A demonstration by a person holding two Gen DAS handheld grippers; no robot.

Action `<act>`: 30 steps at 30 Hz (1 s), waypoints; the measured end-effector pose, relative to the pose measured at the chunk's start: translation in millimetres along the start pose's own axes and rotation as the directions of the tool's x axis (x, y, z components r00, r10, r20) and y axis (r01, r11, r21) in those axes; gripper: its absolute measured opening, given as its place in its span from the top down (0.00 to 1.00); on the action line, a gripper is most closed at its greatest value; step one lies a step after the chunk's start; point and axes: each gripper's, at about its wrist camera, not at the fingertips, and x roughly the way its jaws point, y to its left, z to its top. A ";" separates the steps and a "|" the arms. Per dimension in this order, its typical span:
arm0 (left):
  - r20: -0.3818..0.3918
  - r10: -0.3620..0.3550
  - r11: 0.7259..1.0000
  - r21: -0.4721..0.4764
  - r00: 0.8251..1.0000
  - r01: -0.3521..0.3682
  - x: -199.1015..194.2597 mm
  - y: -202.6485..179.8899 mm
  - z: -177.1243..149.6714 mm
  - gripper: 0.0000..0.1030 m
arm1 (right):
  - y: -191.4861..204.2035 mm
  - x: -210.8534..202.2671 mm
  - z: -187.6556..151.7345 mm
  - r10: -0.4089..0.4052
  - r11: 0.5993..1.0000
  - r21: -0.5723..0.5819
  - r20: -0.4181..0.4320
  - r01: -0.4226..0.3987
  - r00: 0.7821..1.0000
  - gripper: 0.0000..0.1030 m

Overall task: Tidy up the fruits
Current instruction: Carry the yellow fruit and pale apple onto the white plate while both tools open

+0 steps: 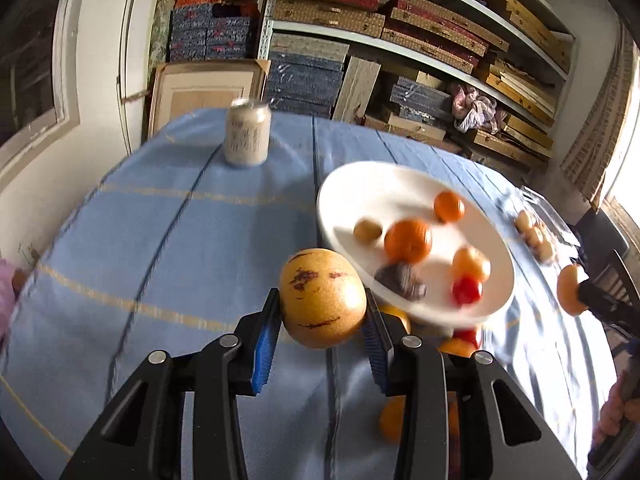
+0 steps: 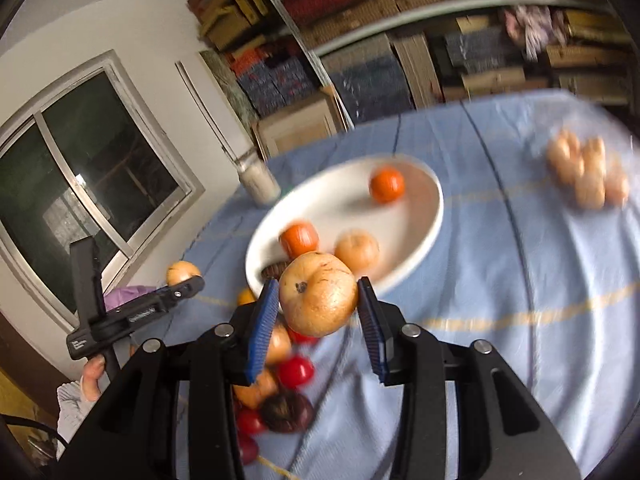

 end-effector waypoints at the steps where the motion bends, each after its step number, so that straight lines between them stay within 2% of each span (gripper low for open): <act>1: 0.002 -0.001 1.000 0.005 1.000 0.001 4.3 -4.1 7.2 0.61 | 4.0 3.8 11.4 -0.009 1.000 -0.009 0.002 0.010 1.000 0.62; 5: -0.019 -0.012 1.000 -0.017 1.000 0.012 36.7 -15.8 31.2 0.61 | 3.9 39.1 34.2 -0.043 0.999 -0.010 -0.002 0.043 0.999 0.62; 8: -0.049 -0.033 0.998 -0.047 0.998 0.031 65.0 -18.6 39.3 0.61 | -7.6 72.5 39.1 -0.078 0.997 0.009 -0.010 0.078 0.997 0.62; 11: -0.072 -0.023 0.999 -0.038 0.997 0.021 86.2 -20.1 41.5 0.61 | -22.3 105.2 39.7 -0.091 0.995 0.025 -0.043 0.092 0.995 0.62; 14: -0.056 -0.011 1.000 -0.004 0.998 0.011 92.4 -25.1 44.6 0.62 | -30.4 118.4 39.8 -0.102 0.995 0.015 -0.063 0.103 0.993 0.62; 17: -0.071 -0.046 0.999 0.002 0.996 0.046 96.5 -29.7 45.4 0.62 | -33.1 121.1 42.6 -0.113 0.994 0.006 -0.068 0.114 0.991 0.62; 22: -0.056 0.000 0.998 0.056 0.998 0.003 98.3 -39.9 41.5 0.62 | -32.1 121.8 42.2 -0.122 0.993 -0.007 -0.061 0.121 0.991 0.60; 23: -0.057 0.005 0.998 0.061 0.998 -0.001 97.7 -39.5 41.5 0.60 | -32.2 119.8 42.3 -0.127 0.992 -0.007 -0.050 0.127 0.991 0.57; 24: -0.055 0.009 0.998 0.063 0.998 -0.005 96.7 -39.0 41.8 0.56 | -32.1 117.0 42.5 -0.128 0.992 -0.004 -0.042 0.128 0.991 0.50; 27: -0.027 0.021 0.998 0.062 0.999 -0.020 82.4 -36.2 43.3 0.44 | -26.8 100.1 47.6 -0.116 0.993 -0.009 0.007 0.116 0.993 0.49; 30: 0.030 0.036 0.998 0.056 0.999 -0.038 47.8 -32.1 40.2 0.34 | -0.3 63.6 54.9 -0.060 0.997 -0.046 0.084 0.064 0.995 0.48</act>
